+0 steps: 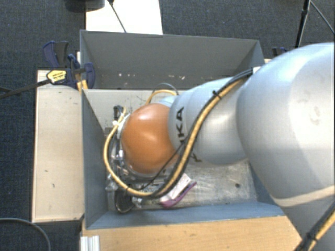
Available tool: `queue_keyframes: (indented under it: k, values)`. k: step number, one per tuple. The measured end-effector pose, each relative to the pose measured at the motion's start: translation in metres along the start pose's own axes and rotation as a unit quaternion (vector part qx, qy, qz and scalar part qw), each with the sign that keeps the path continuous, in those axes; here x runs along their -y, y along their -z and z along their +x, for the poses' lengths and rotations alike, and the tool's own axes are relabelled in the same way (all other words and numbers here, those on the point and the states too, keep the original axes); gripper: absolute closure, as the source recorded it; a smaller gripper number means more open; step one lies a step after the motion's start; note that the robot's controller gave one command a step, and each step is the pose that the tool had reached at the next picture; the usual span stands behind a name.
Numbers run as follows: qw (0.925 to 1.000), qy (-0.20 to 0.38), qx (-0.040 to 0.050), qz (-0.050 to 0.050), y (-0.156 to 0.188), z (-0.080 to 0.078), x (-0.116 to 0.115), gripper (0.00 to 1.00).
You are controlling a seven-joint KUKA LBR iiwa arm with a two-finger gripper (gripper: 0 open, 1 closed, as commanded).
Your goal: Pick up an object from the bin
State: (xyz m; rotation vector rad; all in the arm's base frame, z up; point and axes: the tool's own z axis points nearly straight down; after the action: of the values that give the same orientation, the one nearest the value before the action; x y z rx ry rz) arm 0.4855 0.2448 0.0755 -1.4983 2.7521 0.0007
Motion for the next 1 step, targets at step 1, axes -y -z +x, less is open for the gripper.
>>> queue_keyframes:
  k: [1]
  values:
    - [1.0000,-0.005,-0.0014,-0.001,0.0109,-0.0008,0.0003,1.00]
